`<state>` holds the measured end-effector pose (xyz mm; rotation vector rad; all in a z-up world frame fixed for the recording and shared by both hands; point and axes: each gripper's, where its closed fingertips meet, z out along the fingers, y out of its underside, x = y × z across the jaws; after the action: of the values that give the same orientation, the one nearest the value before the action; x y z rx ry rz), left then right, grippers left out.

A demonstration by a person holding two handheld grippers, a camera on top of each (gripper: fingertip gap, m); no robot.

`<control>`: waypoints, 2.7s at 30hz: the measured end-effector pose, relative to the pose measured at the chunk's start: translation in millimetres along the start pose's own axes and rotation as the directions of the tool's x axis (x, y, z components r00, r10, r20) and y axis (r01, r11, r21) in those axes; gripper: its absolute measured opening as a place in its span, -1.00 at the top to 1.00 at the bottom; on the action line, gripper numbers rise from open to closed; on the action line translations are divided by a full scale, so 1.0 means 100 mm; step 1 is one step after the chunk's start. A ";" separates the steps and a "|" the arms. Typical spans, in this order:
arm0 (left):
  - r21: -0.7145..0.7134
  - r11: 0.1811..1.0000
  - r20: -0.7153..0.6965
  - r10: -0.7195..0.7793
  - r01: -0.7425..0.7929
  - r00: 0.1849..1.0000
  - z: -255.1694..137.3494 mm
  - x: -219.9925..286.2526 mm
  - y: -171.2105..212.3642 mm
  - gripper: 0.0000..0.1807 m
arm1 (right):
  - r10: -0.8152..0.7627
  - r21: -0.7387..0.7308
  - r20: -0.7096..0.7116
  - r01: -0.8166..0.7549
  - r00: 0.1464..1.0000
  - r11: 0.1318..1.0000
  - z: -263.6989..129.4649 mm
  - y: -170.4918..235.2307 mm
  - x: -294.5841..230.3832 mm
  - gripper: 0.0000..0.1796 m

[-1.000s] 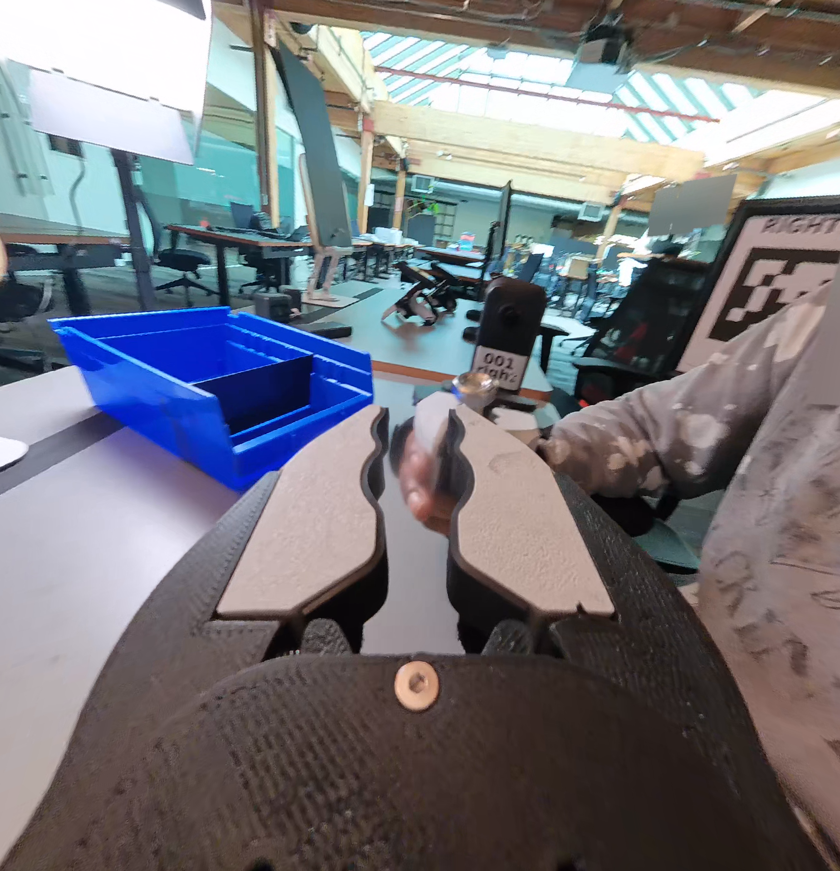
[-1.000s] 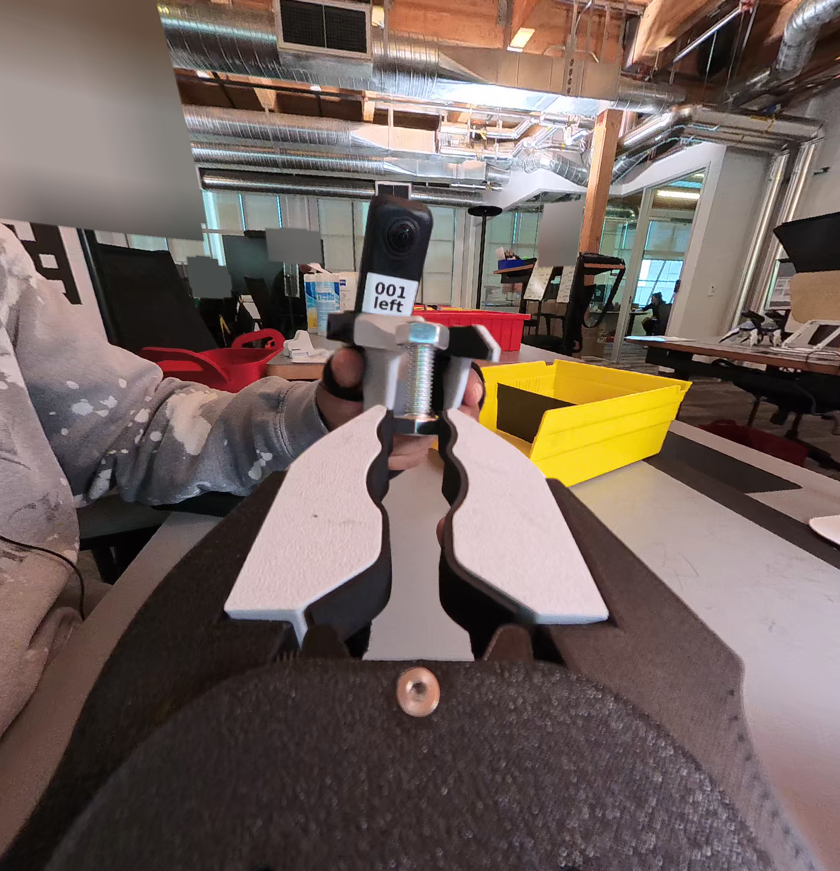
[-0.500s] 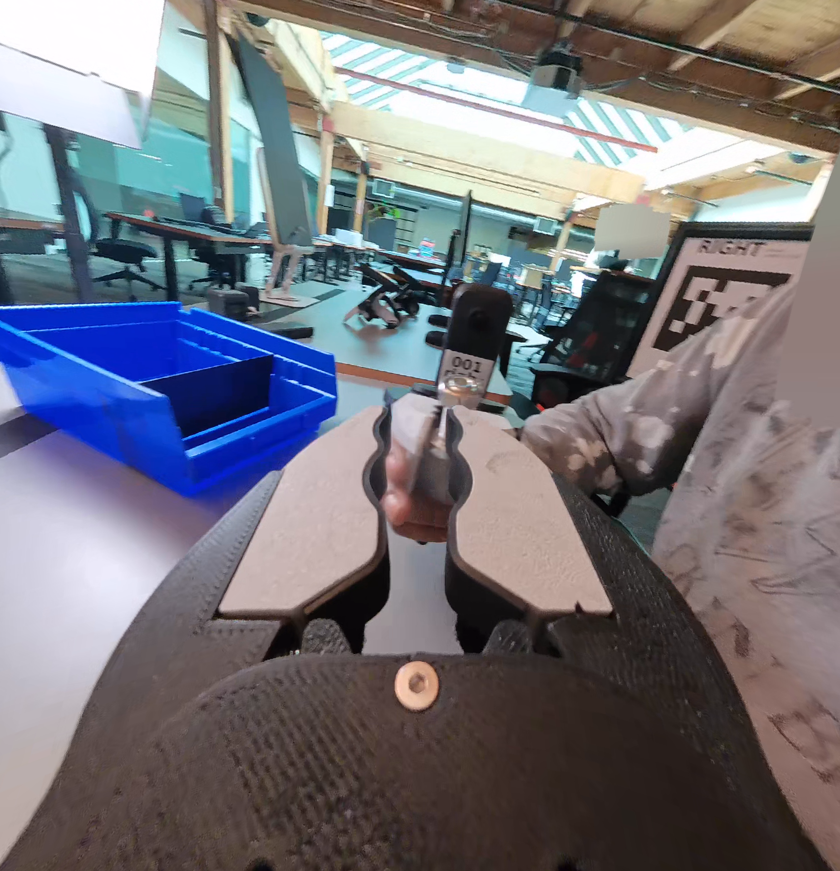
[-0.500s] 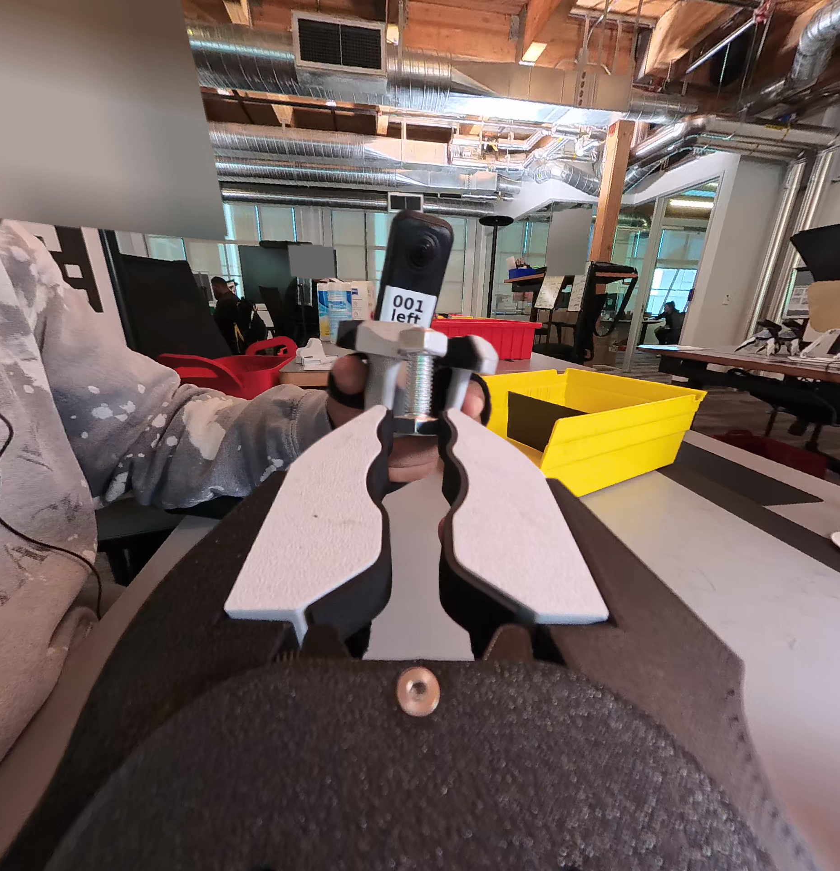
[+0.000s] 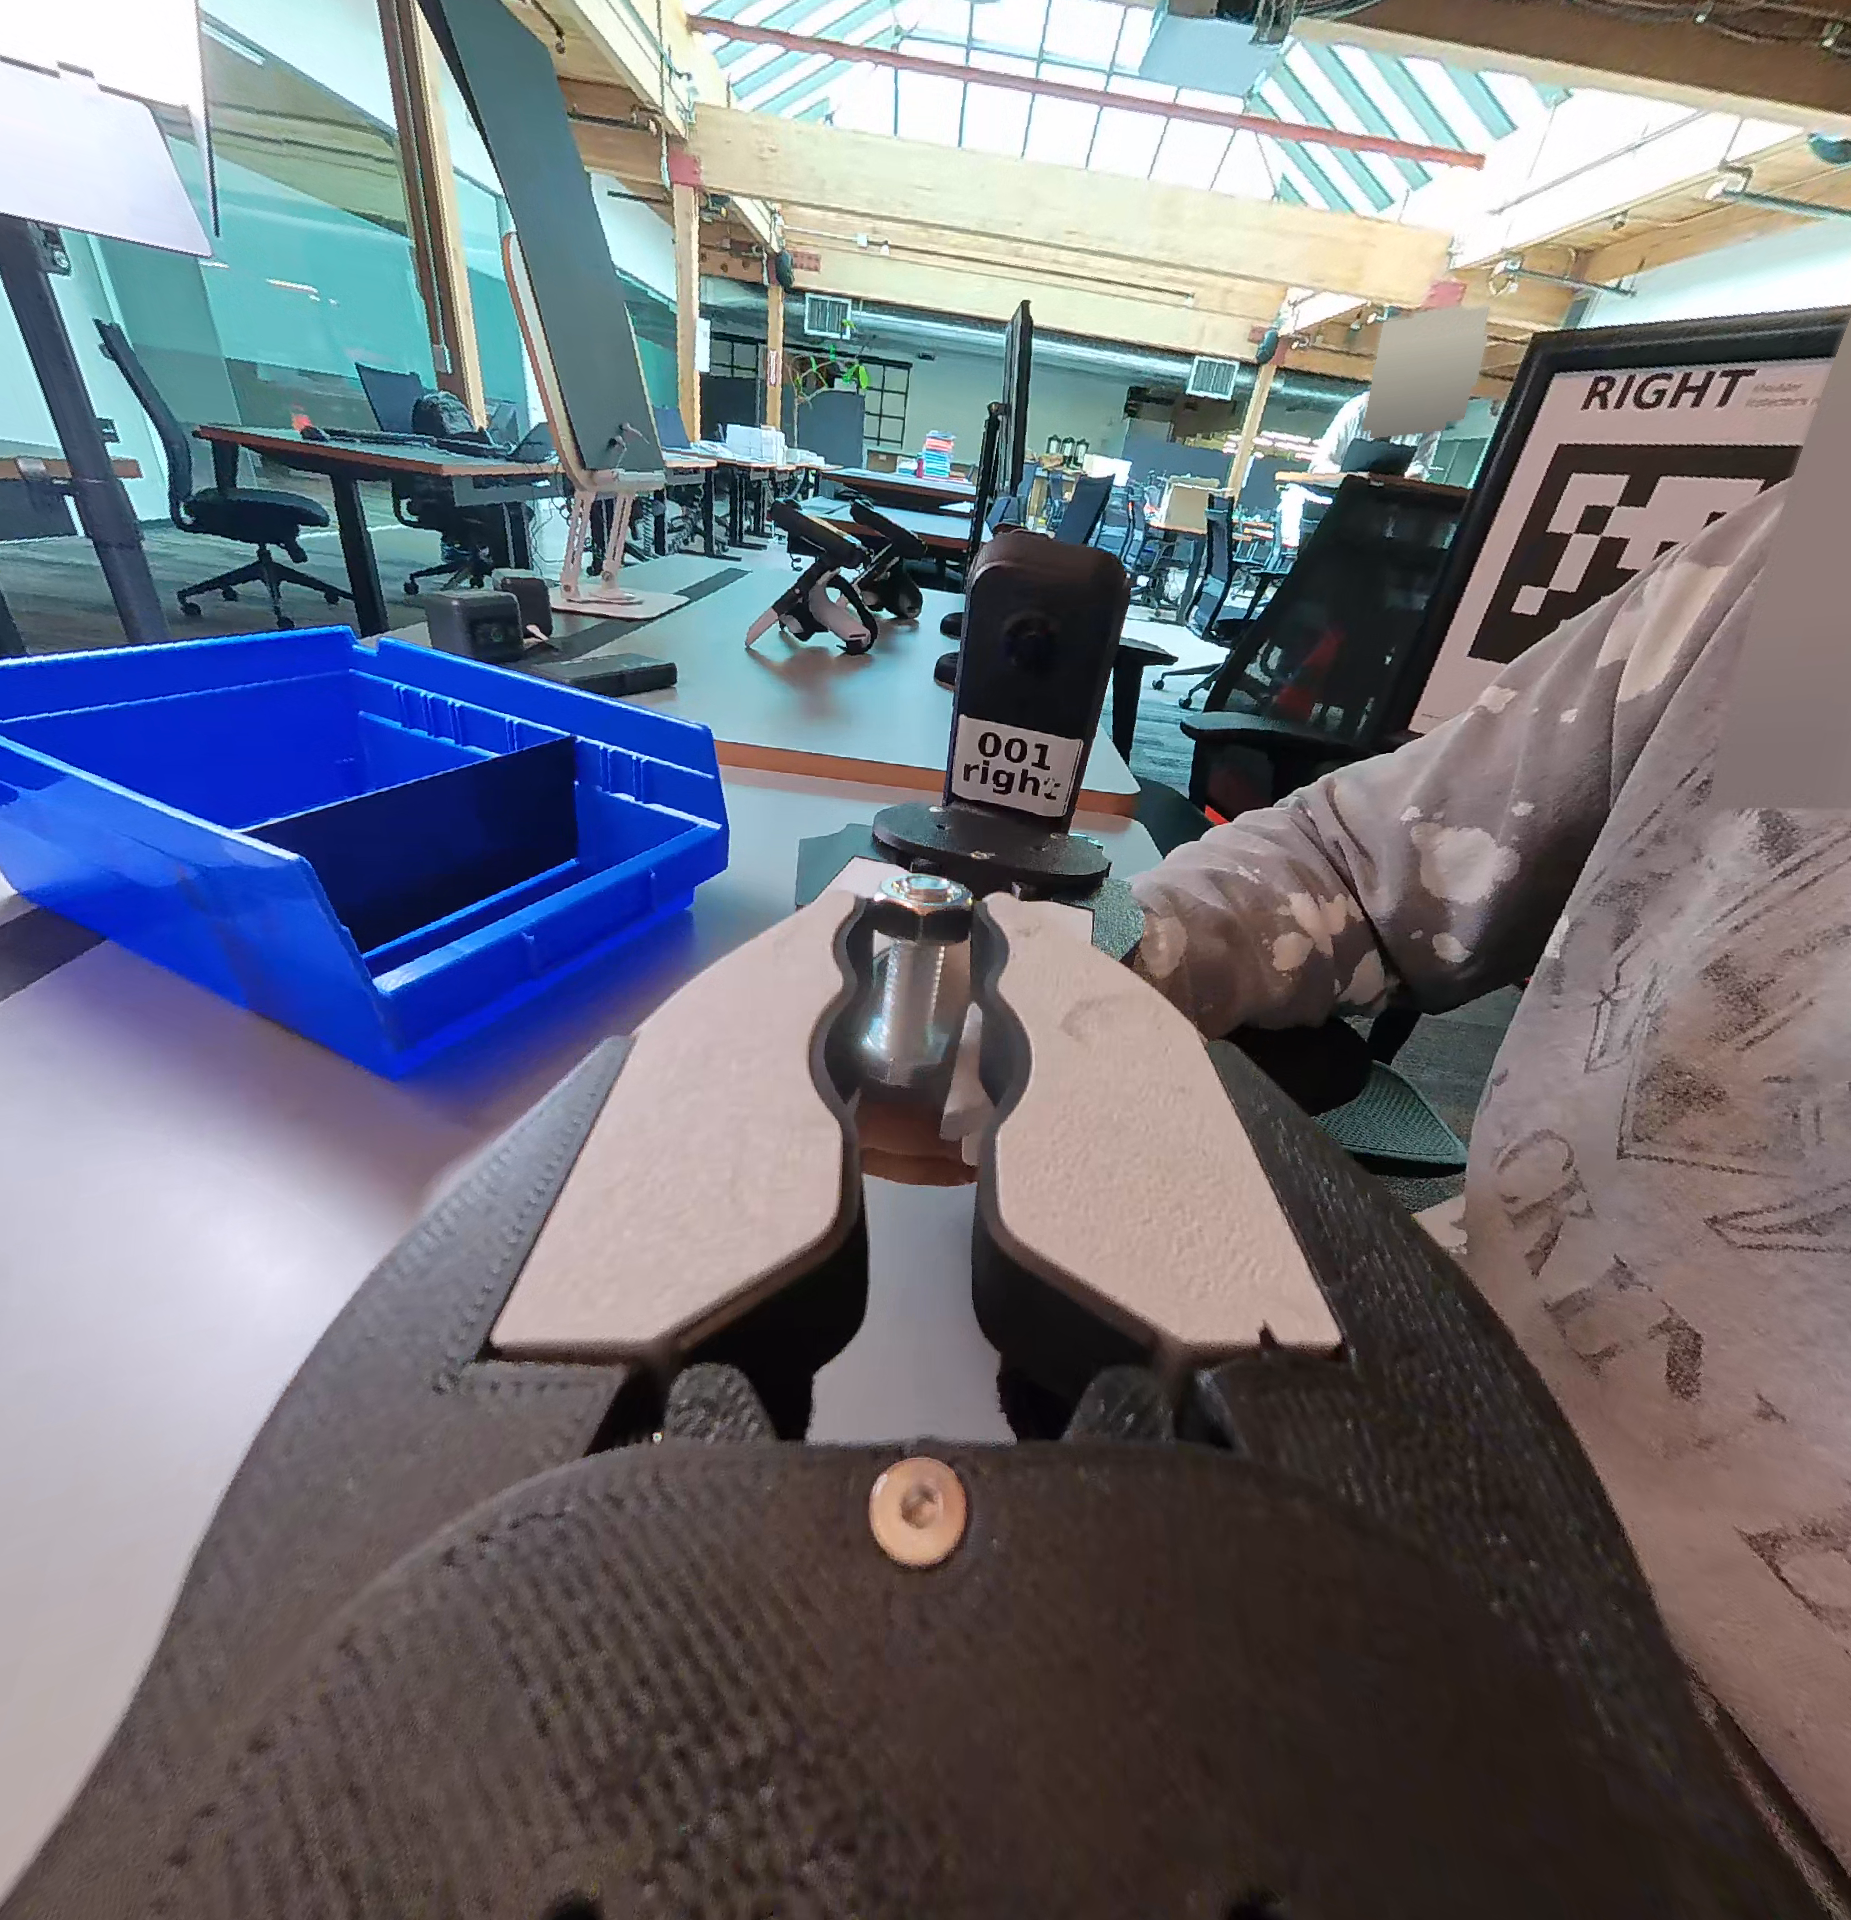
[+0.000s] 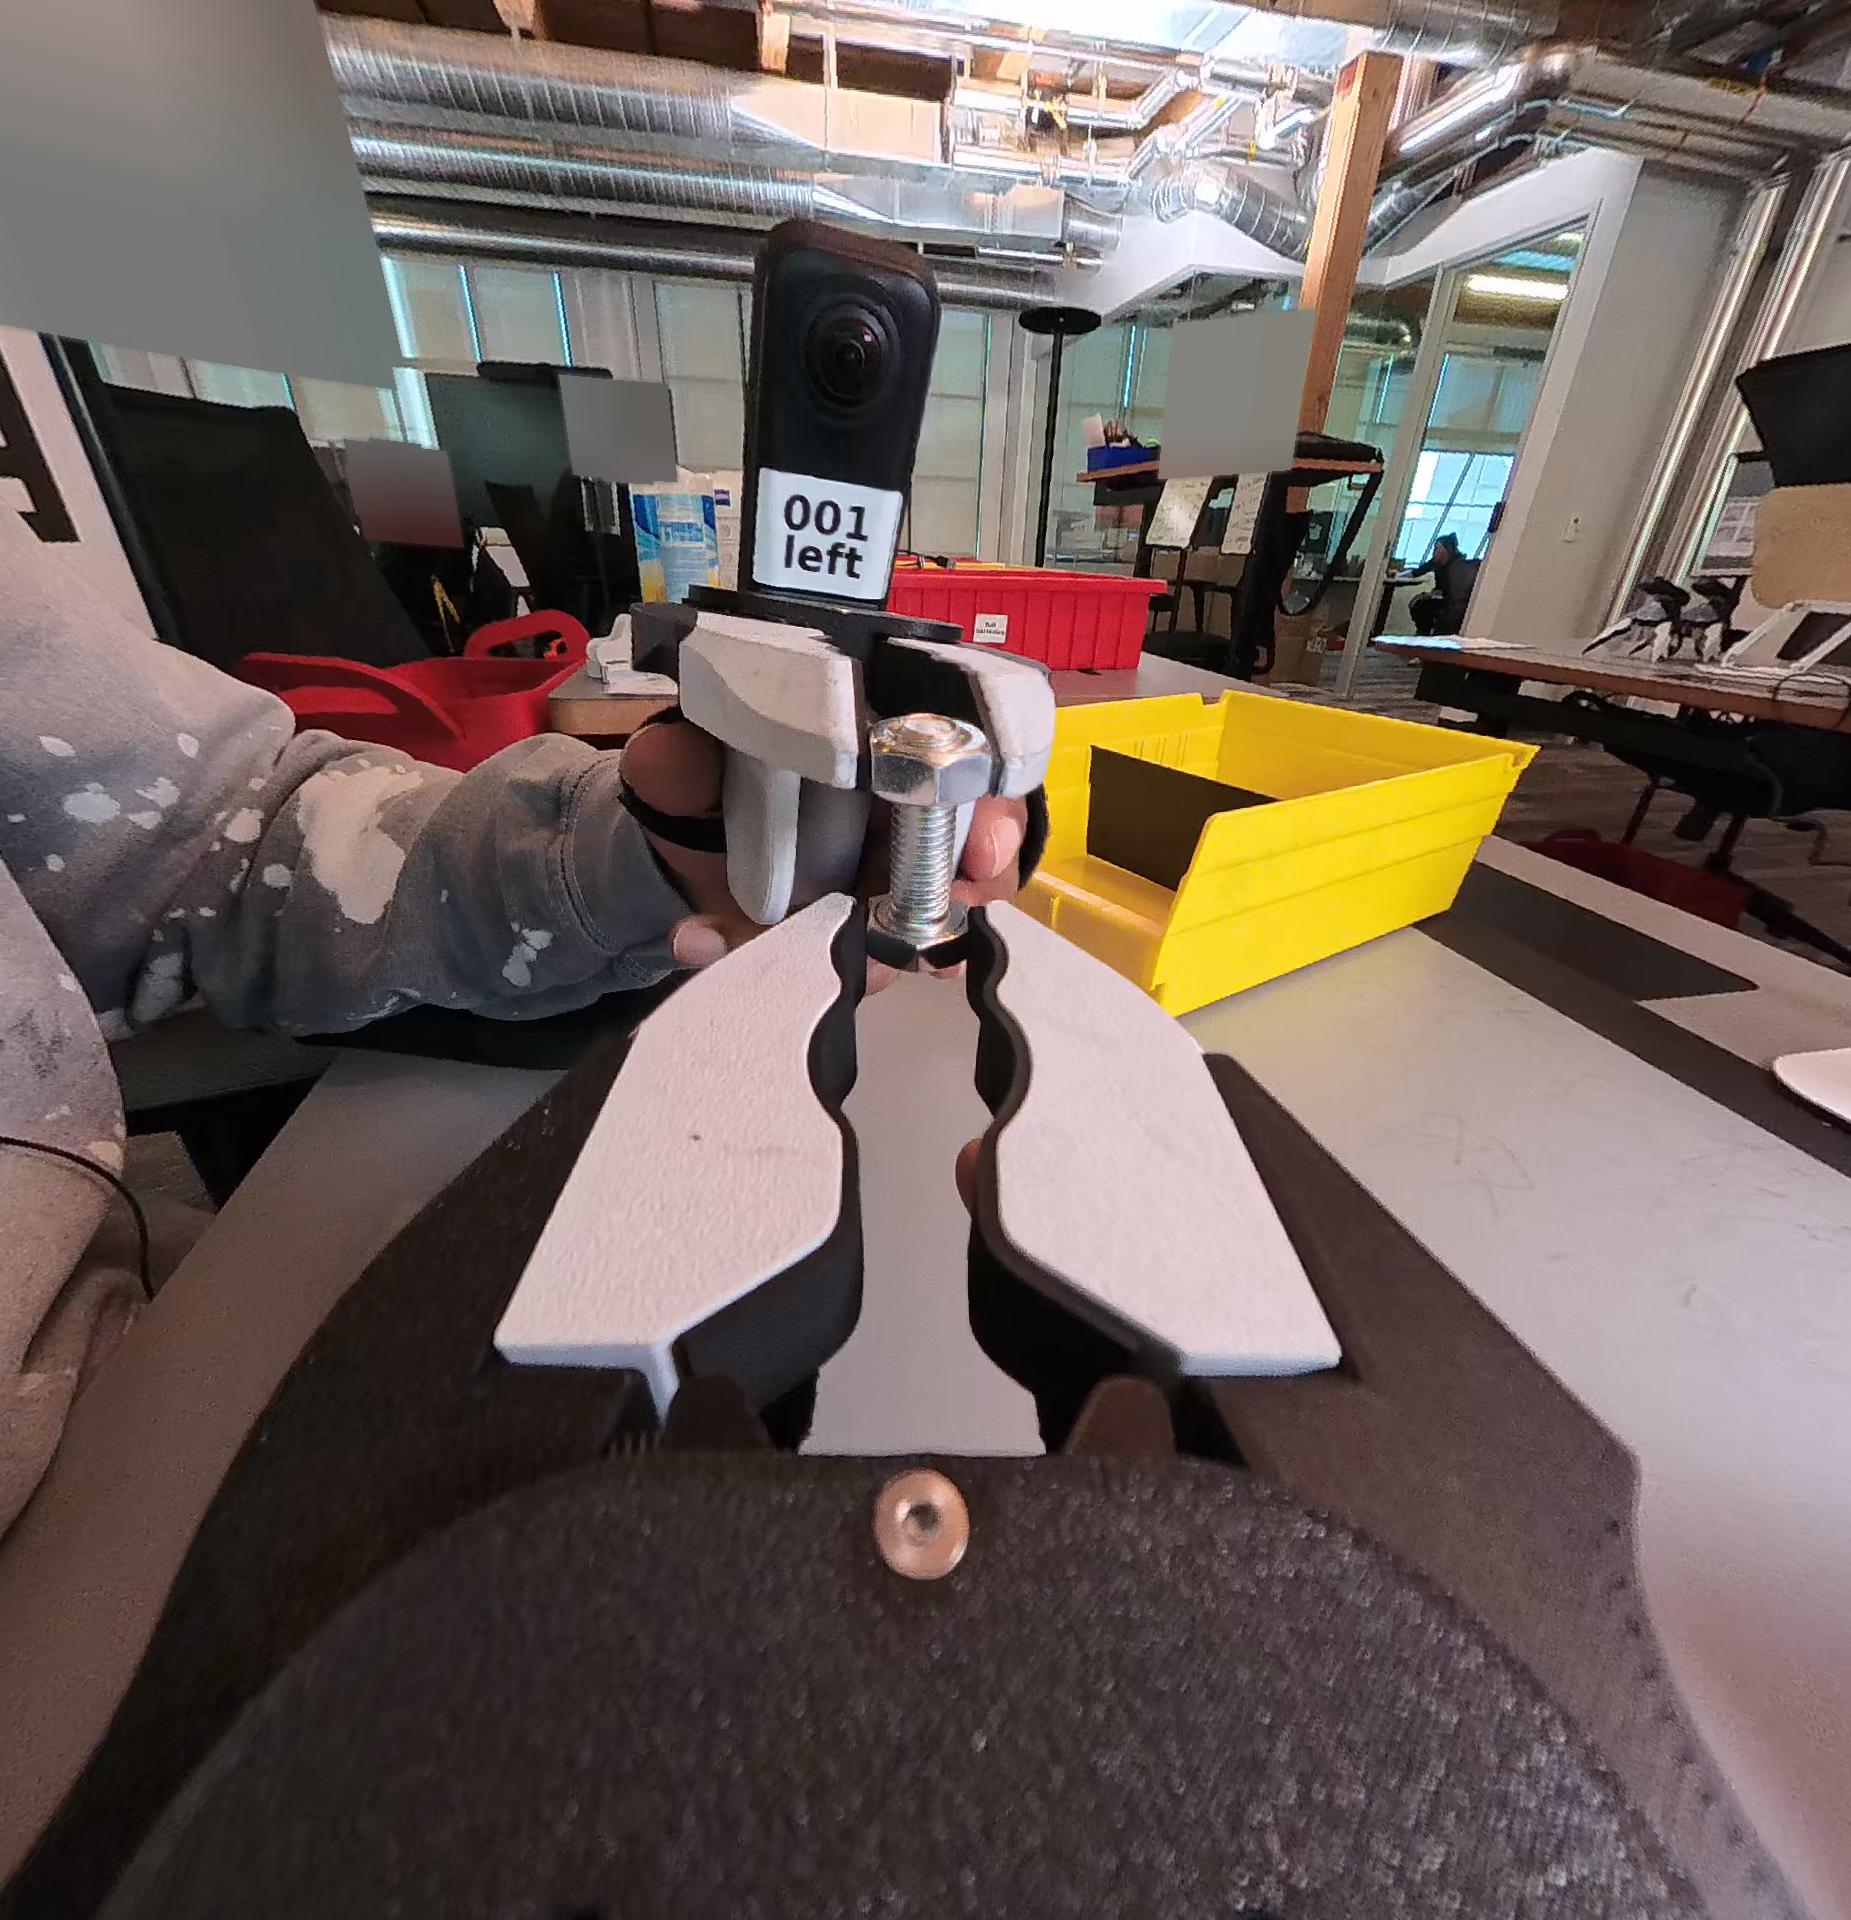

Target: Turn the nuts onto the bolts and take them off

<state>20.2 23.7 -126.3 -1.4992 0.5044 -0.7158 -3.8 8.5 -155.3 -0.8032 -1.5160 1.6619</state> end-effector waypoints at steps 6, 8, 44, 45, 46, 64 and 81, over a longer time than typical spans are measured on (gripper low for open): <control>0.030 0.997 -0.001 -0.068 0.068 0.998 -0.08 -0.11 -0.05 0.63 | 0.006 0.079 0.045 -0.009 0.999 0.997 -0.06 -0.11 -0.03 0.80; 0.020 0.998 0.117 -0.057 0.055 0.992 -0.14 -0.30 0.00 0.80 | 0.014 0.124 0.073 -0.023 0.997 0.992 -0.09 -0.21 -0.06 0.80; 0.050 0.997 0.028 -0.063 0.062 0.998 -0.10 -0.12 -0.09 0.66 | 0.019 0.099 0.026 -0.021 0.999 0.995 -0.07 -0.16 -0.01 0.80; 0.046 0.997 0.000 -0.069 0.069 0.998 -0.08 -0.07 -0.09 0.63 | 0.018 0.093 0.021 -0.020 1.000 0.995 -0.07 -0.15 0.00 0.80; 0.042 0.997 -0.014 -0.070 0.071 0.997 -0.07 -0.04 -0.08 0.62 | 0.016 0.091 0.018 -0.017 1.000 0.996 -0.07 -0.15 0.00 0.80; 0.000 0.997 0.007 -0.083 0.083 0.997 -0.06 -0.07 -0.04 0.63 | 0.004 0.083 0.009 -0.005 1.000 0.997 -0.06 -0.15 0.00 0.80; -0.042 0.993 0.046 -0.106 0.108 0.993 -0.04 -0.15 0.05 0.66 | 0.008 0.079 -0.024 -0.006 1.000 0.997 -0.07 -0.14 0.06 0.80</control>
<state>6.8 31.1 -133.2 -1.5898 0.4113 -0.7576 0.6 17.4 -141.8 -0.7845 -1.4236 1.6997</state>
